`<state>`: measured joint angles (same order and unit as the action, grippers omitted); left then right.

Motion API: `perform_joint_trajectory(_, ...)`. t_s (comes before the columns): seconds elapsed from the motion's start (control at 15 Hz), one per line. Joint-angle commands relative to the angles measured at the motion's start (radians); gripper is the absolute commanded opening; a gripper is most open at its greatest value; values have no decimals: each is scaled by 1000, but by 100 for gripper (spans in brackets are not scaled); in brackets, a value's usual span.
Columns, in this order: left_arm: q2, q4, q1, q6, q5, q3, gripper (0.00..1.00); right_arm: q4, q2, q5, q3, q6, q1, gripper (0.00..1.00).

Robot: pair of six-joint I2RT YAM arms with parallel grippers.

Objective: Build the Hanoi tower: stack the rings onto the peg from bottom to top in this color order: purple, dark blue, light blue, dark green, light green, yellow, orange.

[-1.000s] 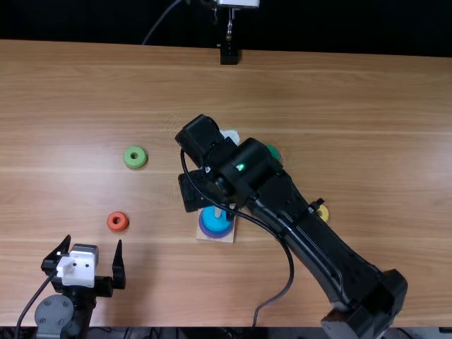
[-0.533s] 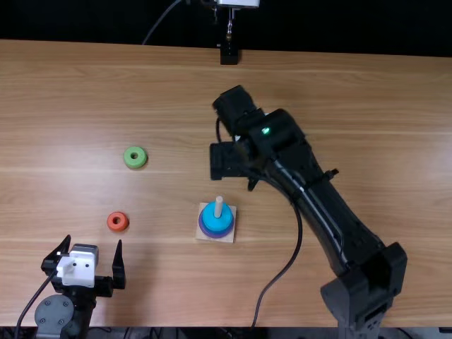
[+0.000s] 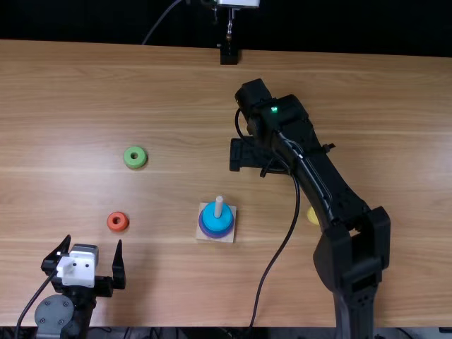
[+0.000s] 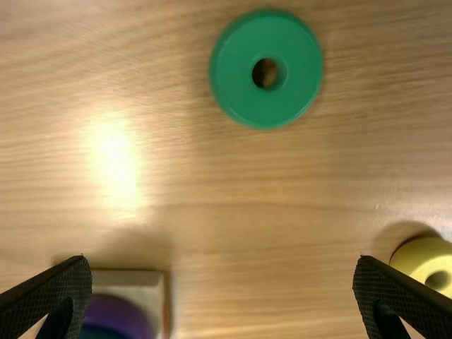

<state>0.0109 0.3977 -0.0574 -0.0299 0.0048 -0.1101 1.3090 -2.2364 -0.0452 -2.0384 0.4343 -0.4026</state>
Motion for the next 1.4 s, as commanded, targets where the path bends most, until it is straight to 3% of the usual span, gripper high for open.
perform_joint_trajectory(0.0,-11,77,8,-16,4,110,100,-1,-23,-10,-25,-83,45,100)
perform_joint_trajectory(0.2,-11,77,8,-16,4,110,100,-14,-65,-6,-20,-215,61,100)
perform_joint_trajectory(0.33,-11,77,8,-16,4,110,100,-69,-69,-3,-13,-265,65,100)
perform_joint_trajectory(0.47,-11,75,8,-16,4,110,100,-110,-81,16,-17,-269,70,100)
perform_joint_trajectory(1.33,-11,77,8,-16,4,110,100,-145,-204,14,-80,-289,90,100)
